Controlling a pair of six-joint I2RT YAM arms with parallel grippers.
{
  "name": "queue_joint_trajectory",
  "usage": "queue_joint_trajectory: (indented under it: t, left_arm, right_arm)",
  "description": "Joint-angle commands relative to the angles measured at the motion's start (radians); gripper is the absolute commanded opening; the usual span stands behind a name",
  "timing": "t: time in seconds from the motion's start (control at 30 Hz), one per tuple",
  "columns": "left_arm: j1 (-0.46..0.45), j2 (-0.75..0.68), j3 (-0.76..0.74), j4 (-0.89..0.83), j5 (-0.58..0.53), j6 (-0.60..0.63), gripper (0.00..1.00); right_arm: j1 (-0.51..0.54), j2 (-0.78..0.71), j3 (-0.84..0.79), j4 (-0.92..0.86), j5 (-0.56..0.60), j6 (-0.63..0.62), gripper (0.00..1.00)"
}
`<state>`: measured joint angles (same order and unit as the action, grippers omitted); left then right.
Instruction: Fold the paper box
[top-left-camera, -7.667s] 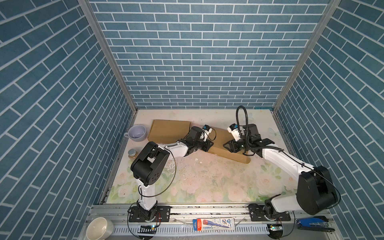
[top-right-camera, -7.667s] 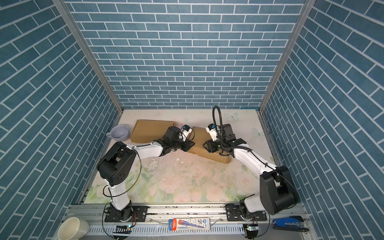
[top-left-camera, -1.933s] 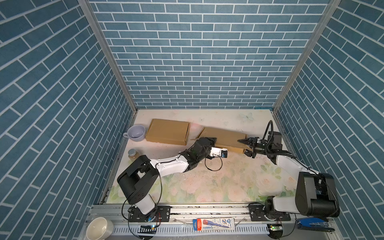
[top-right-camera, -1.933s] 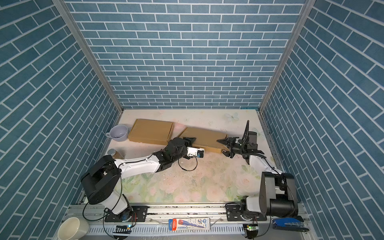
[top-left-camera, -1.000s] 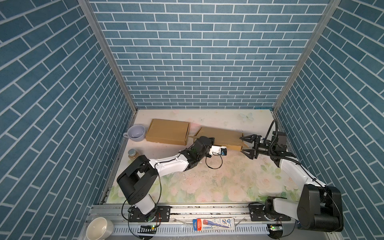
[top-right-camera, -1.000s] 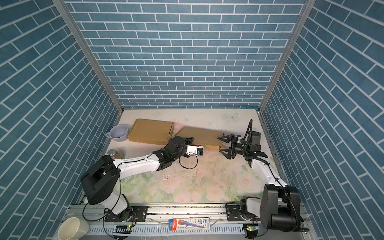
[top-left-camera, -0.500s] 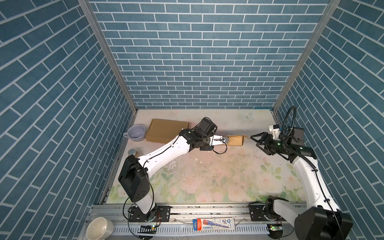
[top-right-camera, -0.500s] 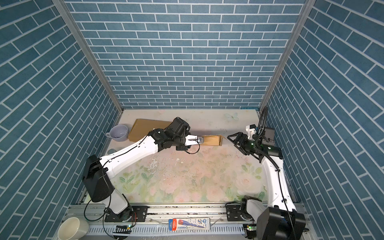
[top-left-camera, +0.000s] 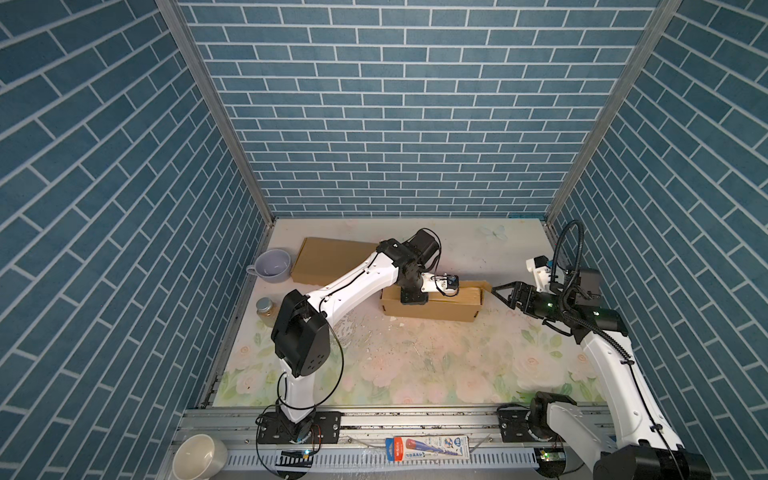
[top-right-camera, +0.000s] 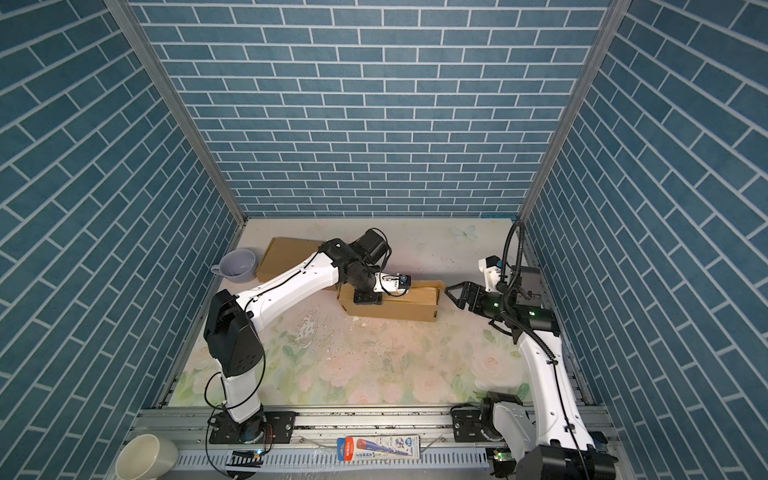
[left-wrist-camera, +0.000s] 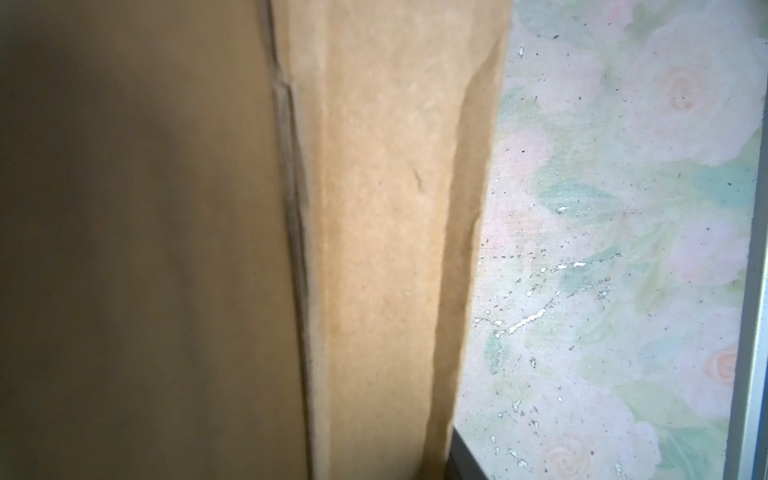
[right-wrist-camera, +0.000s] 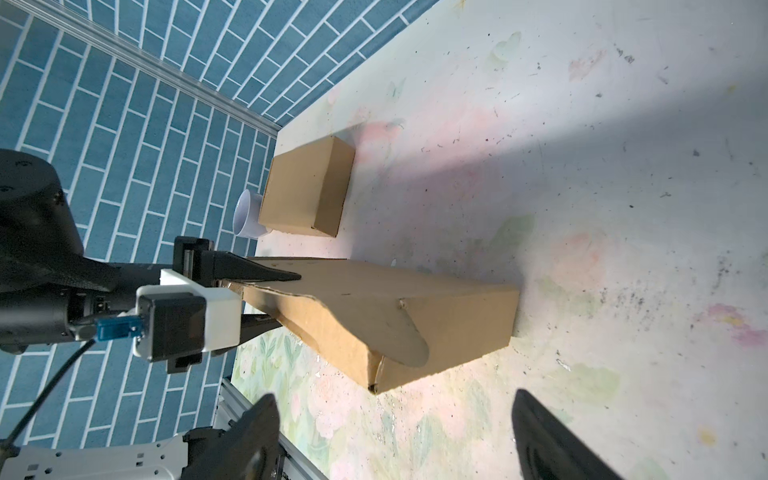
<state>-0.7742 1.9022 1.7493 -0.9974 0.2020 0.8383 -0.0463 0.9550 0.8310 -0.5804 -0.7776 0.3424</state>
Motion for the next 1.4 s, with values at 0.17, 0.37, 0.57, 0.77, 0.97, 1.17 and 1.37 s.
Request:
queue_joint_trajectory:
  t: [0.17,0.37,0.57,0.77,0.97,1.17,1.37]
  left_arm:
    - [0.010,0.068,0.027,-0.087,0.061,-0.010,0.40]
    - [0.015,0.106,0.046,-0.094,0.065,-0.005,0.40]
    - [0.019,0.119,0.041,-0.086,0.071,-0.001,0.40]
    - [0.021,0.135,0.039,-0.076,0.074,0.000,0.40]
    - [0.024,0.151,0.010,-0.016,0.066,-0.003,0.42]
    - [0.024,0.168,-0.014,0.022,0.062,-0.007,0.41]
    - [0.020,0.185,-0.016,0.051,0.060,-0.025,0.32]
  right_arm:
    - [0.091,0.096,-0.001,0.112,0.019,-0.045,0.82]
    - [0.123,0.158,0.002,0.157,0.042,-0.044,0.78]
    - [0.126,0.209,0.010,0.183,0.038,-0.036,0.72]
    - [0.125,0.247,-0.003,0.192,0.053,-0.038,0.65]
    - [0.125,0.293,-0.032,0.139,0.159,-0.098,0.52]
    - [0.128,0.293,-0.031,0.144,0.168,-0.087,0.49]
    - [0.138,0.314,-0.009,0.096,0.220,-0.111,0.46]
